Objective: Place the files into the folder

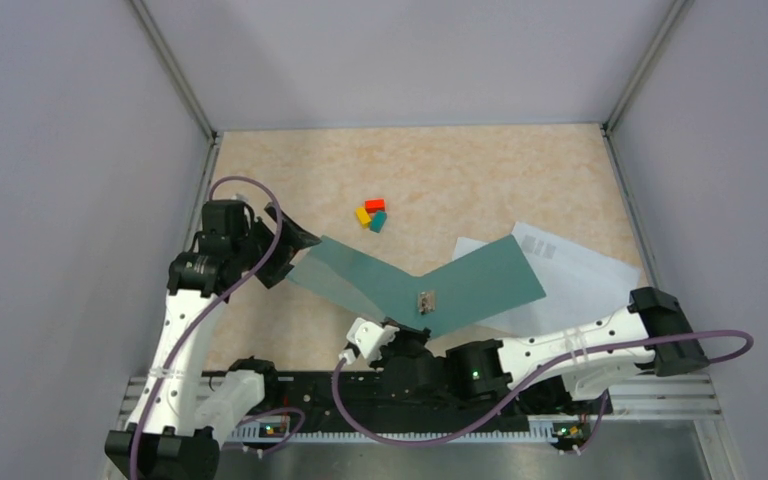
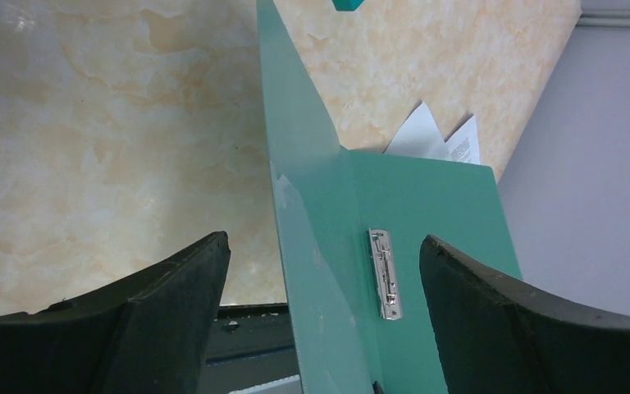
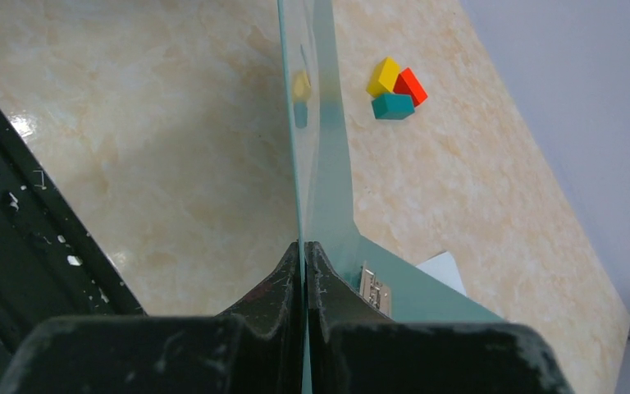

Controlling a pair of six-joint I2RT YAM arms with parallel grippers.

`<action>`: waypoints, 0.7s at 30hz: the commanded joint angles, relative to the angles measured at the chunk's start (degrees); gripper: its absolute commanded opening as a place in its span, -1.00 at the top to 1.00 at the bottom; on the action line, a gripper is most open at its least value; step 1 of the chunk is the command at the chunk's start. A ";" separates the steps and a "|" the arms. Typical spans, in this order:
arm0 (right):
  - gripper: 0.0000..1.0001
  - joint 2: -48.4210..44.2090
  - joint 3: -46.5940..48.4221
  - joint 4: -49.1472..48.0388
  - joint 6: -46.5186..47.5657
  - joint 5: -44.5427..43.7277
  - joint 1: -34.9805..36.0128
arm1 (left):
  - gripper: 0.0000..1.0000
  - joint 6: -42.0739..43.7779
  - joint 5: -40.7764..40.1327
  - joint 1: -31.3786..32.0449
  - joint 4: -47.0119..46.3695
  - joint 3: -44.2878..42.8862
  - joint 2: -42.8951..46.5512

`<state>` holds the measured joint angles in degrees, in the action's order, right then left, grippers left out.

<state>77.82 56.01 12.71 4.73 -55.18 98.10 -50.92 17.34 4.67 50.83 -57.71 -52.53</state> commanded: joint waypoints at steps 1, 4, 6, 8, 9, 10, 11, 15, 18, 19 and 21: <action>1.00 0.53 0.83 -0.72 -3.53 1.64 0.62 | -0.78 -1.07 0.99 0.16 -0.14 1.24 1.64; 1.00 1.67 1.01 -0.96 -4.18 2.34 0.70 | -0.73 -1.24 1.41 0.13 -0.27 4.72 2.56; 1.00 2.52 1.07 -1.13 -4.30 2.84 0.64 | -0.68 -1.36 1.77 0.11 -0.81 7.84 3.26; 1.00 3.39 1.13 -1.11 -6.17 3.23 0.63 | -0.59 -1.17 1.37 0.12 -0.66 9.41 3.78; 1.00 3.80 1.06 -1.11 -6.81 3.48 0.61 | -0.54 -0.92 1.11 0.13 -0.48 9.97 4.02; 1.00 4.21 0.92 -1.17 -7.44 3.74 0.64 | -0.48 -0.74 0.78 0.14 -0.35 10.35 4.17; 1.00 4.48 0.75 -1.35 -8.03 4.15 0.60 | -0.39 -0.51 0.52 0.09 -0.50 10.79 4.33; 1.00 6.09 0.03 -2.26 -8.96 5.11 0.55 | -0.05 0.31 -0.73 0.09 -1.21 12.27 3.87; 1.00 6.75 -0.51 -2.46 -9.71 6.30 -0.57 | 0.23 1.13 -2.05 0.12 -1.99 13.40 2.80; 1.00 6.73 -1.07 -3.22 -9.85 7.12 -1.31 | 0.34 1.42 -2.44 0.08 -2.12 13.60 2.38; 1.00 6.50 -2.54 -4.91 -10.08 9.15 -2.94 | 0.50 2.26 -3.04 0.08 -2.50 13.74 1.50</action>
<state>84.18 55.13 12.82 -2.00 -50.26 97.54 -50.28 15.29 4.49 50.52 -44.56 -49.98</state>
